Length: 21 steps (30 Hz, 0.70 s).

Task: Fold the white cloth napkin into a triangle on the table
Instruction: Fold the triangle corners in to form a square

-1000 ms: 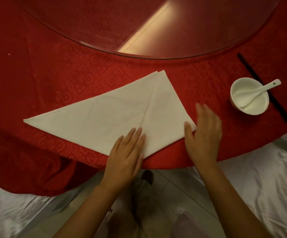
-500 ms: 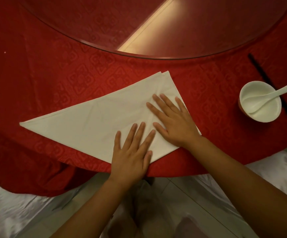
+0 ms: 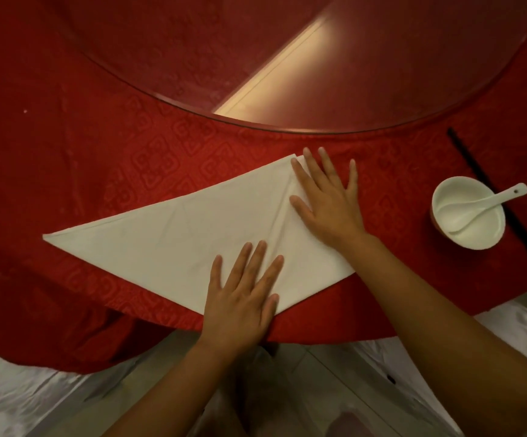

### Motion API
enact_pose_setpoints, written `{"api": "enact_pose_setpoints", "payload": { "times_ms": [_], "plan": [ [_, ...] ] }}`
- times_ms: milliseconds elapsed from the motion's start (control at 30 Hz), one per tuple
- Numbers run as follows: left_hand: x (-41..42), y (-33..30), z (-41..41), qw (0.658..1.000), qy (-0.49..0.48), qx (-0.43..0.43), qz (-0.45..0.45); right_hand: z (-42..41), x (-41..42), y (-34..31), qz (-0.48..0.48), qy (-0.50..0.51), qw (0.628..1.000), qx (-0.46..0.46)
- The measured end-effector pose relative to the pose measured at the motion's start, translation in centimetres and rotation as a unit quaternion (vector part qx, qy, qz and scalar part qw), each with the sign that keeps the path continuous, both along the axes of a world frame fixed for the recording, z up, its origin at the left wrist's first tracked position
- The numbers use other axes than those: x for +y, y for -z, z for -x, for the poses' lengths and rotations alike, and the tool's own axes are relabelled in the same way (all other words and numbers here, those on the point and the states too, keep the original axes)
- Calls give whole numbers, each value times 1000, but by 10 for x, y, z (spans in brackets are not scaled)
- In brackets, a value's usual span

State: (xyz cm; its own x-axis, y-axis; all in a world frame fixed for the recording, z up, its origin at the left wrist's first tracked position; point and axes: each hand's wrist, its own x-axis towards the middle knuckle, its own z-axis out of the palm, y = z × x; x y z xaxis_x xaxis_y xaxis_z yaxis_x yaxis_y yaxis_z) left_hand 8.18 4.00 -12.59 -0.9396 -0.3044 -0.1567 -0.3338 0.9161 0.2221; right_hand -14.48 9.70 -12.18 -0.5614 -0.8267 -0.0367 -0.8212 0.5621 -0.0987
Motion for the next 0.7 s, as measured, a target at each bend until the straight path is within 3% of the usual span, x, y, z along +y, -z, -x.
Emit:
{"api": "enact_pose_setpoints", "payload": {
  "times_ms": [133,267,433,567,700],
  "plan": [
    [-1,1,0,1000,3,0,-2,-24,3,1,13,-25,999,40],
    [0,0,-1,1000,3,4,-2,-31,11,5,-36,-25,999,-13],
    [-7,-11,-8,998,16,22,-56,-37,5,-4,-52,-12,999,-12],
    [-49,-26,-29,982,-144,93,-84,-65,-23,-16,2,-14,1000,-24],
    [-109,-40,-60,911,-359,178,-95,-115,-65,-28,54,-51,996,-47]
  ]
}}
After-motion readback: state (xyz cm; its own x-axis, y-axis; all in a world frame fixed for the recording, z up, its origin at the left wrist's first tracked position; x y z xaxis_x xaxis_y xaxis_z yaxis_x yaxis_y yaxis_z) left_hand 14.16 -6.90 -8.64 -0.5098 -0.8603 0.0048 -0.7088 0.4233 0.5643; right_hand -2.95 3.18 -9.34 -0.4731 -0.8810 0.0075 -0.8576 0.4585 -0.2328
